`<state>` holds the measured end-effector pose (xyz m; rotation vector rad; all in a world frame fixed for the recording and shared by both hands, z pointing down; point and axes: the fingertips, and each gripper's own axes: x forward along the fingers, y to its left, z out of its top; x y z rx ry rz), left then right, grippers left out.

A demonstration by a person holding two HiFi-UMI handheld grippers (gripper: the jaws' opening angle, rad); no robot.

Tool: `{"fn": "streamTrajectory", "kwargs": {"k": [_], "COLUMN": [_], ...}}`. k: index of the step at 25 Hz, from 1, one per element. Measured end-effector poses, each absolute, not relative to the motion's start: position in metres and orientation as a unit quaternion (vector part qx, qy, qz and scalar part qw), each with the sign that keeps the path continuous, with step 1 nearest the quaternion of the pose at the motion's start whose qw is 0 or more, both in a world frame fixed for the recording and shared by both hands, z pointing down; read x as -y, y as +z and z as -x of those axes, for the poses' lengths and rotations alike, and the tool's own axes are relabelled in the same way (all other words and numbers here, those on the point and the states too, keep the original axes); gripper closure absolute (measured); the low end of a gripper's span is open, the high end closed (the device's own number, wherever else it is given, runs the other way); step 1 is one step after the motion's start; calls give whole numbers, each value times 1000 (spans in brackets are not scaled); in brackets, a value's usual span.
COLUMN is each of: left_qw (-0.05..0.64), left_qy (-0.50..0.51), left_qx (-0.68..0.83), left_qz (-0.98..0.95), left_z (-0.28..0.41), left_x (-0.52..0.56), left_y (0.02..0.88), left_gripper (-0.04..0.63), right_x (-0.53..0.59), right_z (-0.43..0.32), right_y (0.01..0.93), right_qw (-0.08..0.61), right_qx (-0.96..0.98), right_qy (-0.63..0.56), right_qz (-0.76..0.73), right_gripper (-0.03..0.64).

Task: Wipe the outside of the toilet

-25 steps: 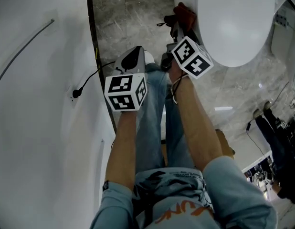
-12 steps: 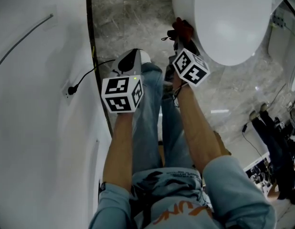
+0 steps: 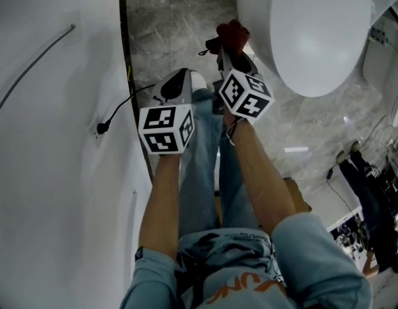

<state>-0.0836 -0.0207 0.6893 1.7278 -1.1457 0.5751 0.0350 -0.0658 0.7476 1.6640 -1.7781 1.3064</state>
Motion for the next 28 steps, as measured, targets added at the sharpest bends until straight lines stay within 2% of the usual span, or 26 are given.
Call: {"fn": "streamTrajectory", "kwargs": {"k": [4, 16, 20, 28], "left_qw": [452, 470, 472, 475], "left_qy": [263, 259, 262, 265], "left_qx": [456, 444, 440, 435], "left_qz": [-720, -717, -718, -718], "left_z": [93, 109, 111, 110], "left_x": [31, 54, 56, 54], "left_y": [696, 719, 721, 720], "left_gripper": [592, 592, 592, 592], "right_x": [104, 210, 226, 211], "right_z": [-21, -25, -43, -49], "right_y": [763, 804, 809, 816], "right_qw": [181, 179, 130, 123], "right_qx": [631, 616, 571, 539], "right_qy": [461, 439, 470, 490], "right_qz": [-597, -629, -661, -674], "right_gripper": [514, 514, 512, 514]}}
